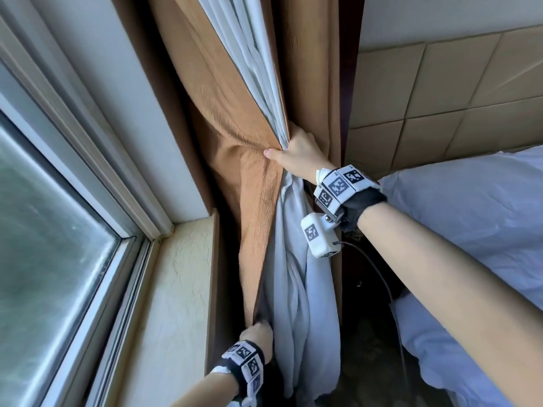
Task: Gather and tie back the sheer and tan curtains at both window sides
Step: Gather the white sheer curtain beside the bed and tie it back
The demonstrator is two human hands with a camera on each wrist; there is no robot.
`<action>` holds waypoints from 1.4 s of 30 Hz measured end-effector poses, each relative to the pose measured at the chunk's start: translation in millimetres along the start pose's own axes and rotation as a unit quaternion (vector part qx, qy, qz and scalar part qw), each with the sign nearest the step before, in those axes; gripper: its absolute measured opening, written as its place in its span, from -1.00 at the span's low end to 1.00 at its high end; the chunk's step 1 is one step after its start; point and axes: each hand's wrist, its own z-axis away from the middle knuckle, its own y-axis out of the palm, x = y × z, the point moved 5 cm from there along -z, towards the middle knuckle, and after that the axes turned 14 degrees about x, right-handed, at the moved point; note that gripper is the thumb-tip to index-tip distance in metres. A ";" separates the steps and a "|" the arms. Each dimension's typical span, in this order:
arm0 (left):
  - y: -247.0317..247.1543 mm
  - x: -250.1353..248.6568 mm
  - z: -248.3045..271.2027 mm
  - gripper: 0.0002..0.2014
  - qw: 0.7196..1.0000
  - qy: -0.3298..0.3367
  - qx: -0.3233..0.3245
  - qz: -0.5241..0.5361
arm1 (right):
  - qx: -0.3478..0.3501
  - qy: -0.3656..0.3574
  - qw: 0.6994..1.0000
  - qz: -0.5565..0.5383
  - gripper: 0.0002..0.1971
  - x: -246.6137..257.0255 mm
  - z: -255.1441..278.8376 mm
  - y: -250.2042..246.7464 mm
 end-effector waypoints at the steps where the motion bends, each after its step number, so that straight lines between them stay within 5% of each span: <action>1: 2.2 4.9 2.7 -0.54 1.000 -0.010 -0.004 0.002 | -0.003 0.001 1.000 -0.001 -0.47 -0.1 0.8 -1.8; 3: 3.2 10.2 12.4 -0.63 1.000 -0.012 0.006 0.018 | -0.005 0.006 1.000 0.000 -0.48 0.6 3.5 -1.7; 7: 9.5 -33.4 27.6 -0.71 0.992 0.122 -0.010 0.014 | -0.001 0.014 1.000 0.000 -0.46 3.5 11.2 3.6; 11: 19.6 -70.5 28.7 -0.80 0.965 0.251 -0.067 0.028 | -0.004 0.022 1.000 -0.003 -0.46 5.7 17.5 2.8; 14: 16.1 -76.7 35.5 -0.77 0.938 0.293 -0.131 0.132 | 0.003 0.026 1.000 -0.004 -0.46 4.9 20.1 -2.4; 19: 29.8 -54.2 44.4 -0.68 0.851 0.157 -0.226 0.447 | 0.008 0.015 1.000 -0.013 -0.50 3.7 22.4 -7.2; 23: 36.7 -49.4 54.6 -0.42 0.795 0.076 -0.287 0.529 | 0.016 -0.005 1.000 -0.009 -0.49 7.4 26.4 -3.4; 26: 53.8 -68.9 49.3 -0.60 0.852 0.049 -0.246 0.460 | 0.030 -0.011 0.999 -0.021 -0.56 6.6 32.0 -5.0; 28: 66.4 -94.7 48.3 -0.81 0.892 0.082 -0.180 0.407 | 0.043 -0.013 0.999 -0.027 -0.56 3.6 36.2 -9.1; 30: 62.9 -116.6 56.8 -0.77 0.926 0.126 -0.163 0.316 | 0.043 -0.014 0.999 -0.026 -0.54 0.7 41.7 -13.4; 32: 48.9 -123.9 71.9 -0.82 0.925 0.152 -0.141 0.318 | 0.037 -0.020 0.999 -0.025 -0.51 -0.4 48.2 -17.7; 37: -40.8 -85.3 140.2 -0.61 0.858 0.195 -0.268 0.393 | 0.025 -0.031 0.999 0.004 -0.46 1.0 61.1 -29.1; 38: -66.2 -72.8 165.4 -0.59 0.825 0.207 -0.317 0.420 | 0.023 -0.031 0.999 0.010 -0.46 0.6 62.9 -29.1; 42: -178.8 -4.9 269.7 -0.71 0.619 0.223 -0.543 0.521 | 0.021 -0.036 0.999 0.024 -0.47 6.5 70.2 -26.3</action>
